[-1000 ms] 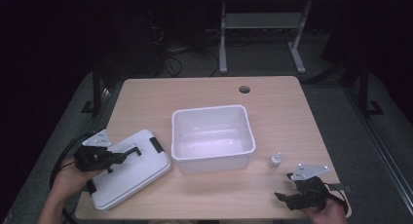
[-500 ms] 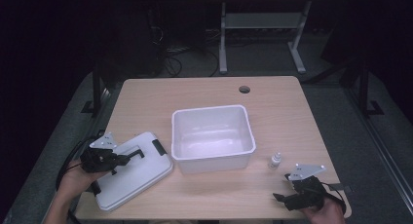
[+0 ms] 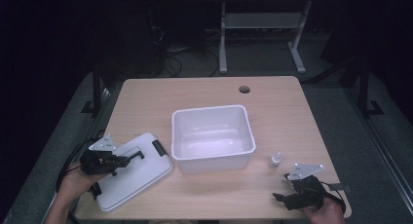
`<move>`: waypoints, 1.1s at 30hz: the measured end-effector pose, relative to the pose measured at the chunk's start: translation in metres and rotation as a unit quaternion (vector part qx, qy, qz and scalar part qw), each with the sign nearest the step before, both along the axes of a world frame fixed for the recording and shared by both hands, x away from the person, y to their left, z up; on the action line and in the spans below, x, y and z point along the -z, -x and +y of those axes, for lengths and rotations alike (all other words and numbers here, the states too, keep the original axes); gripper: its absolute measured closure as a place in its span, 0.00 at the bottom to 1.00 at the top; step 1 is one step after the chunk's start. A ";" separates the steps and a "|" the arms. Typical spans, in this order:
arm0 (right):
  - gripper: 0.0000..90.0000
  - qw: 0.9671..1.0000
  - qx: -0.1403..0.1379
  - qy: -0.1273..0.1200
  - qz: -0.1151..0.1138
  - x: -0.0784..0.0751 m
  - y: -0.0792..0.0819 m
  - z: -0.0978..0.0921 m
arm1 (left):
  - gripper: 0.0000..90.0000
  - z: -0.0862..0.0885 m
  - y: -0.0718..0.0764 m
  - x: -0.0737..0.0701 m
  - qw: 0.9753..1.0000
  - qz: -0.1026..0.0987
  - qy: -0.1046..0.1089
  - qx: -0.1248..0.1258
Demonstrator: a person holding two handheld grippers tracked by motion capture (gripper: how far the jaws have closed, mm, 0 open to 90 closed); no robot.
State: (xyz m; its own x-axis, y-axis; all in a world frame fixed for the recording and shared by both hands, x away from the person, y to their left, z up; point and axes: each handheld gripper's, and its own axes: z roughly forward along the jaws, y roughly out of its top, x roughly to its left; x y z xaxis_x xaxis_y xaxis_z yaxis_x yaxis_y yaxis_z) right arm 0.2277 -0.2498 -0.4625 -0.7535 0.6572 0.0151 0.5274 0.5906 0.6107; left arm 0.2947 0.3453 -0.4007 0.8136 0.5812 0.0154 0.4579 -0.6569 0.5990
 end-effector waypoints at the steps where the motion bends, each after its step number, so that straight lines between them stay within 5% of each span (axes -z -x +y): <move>1: 0.23 1.000 0.000 0.001 0.001 0.000 0.000 0.000 | 0.89 -0.001 0.001 -0.001 1.000 -0.002 0.002 0.001; 8: 0.23 1.000 0.002 0.002 0.001 -0.002 0.000 -0.003 | 0.80 -0.010 0.005 0.000 1.000 0.001 -0.005 0.005; 10: 0.23 1.000 0.002 0.000 0.001 -0.003 -0.001 -0.004 | 0.71 -0.011 0.005 0.002 1.000 0.001 0.001 0.002; 33: 0.21 0.999 -0.011 0.030 0.035 -0.025 -0.021 -0.010 | 0.46 -0.017 0.017 -0.006 0.999 -0.022 0.030 -0.022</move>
